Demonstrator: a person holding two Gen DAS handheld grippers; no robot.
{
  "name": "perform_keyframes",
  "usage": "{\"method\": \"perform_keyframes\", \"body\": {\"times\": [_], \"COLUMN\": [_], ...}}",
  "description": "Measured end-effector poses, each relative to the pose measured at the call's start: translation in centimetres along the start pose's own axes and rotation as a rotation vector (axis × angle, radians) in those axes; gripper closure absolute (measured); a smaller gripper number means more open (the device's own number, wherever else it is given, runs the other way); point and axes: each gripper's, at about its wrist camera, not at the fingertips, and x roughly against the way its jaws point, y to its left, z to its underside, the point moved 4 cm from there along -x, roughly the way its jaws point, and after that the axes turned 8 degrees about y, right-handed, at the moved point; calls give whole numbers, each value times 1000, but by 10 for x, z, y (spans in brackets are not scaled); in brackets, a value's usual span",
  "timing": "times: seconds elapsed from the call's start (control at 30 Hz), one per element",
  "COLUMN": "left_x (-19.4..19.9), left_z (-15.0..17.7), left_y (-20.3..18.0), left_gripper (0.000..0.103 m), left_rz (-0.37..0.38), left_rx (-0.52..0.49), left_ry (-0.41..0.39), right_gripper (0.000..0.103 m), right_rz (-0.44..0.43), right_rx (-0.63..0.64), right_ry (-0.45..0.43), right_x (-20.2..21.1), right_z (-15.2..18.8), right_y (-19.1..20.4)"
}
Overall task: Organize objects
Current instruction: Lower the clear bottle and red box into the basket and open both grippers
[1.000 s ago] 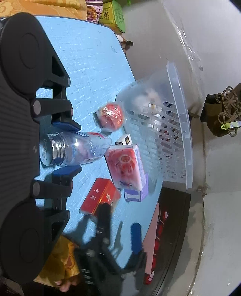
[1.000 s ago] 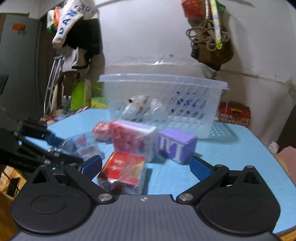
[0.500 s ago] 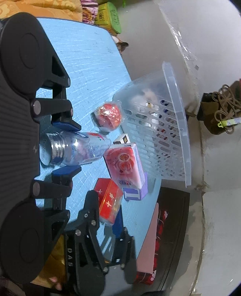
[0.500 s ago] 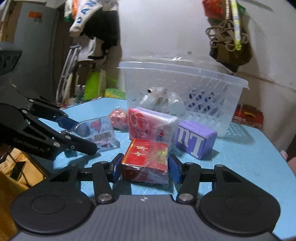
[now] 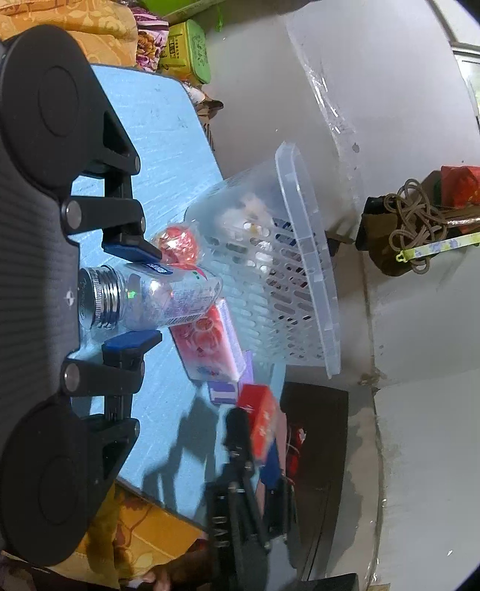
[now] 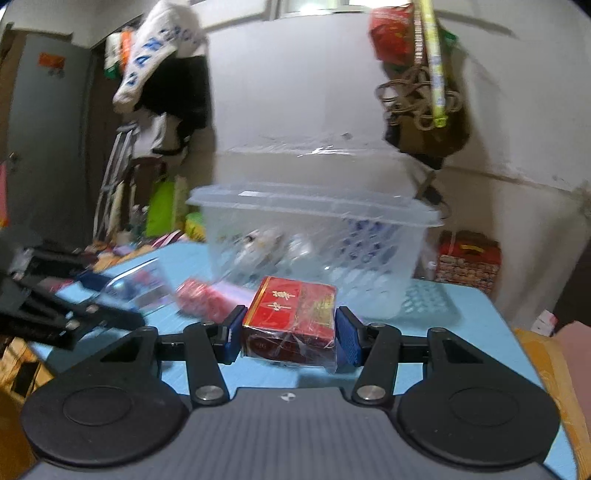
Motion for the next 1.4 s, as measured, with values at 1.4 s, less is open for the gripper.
{"method": "perform_keyframes", "body": {"times": [1.4], "left_x": [16], "left_z": [-174], "left_y": [27], "left_gripper": [59], "left_rz": [-48], "left_rx": [259], "left_ry": [-241], "right_gripper": [48], "right_rz": [153], "right_rx": [24], "right_ry": [-24], "right_x": [-64], "right_z": [-154], "right_y": [-56]}}
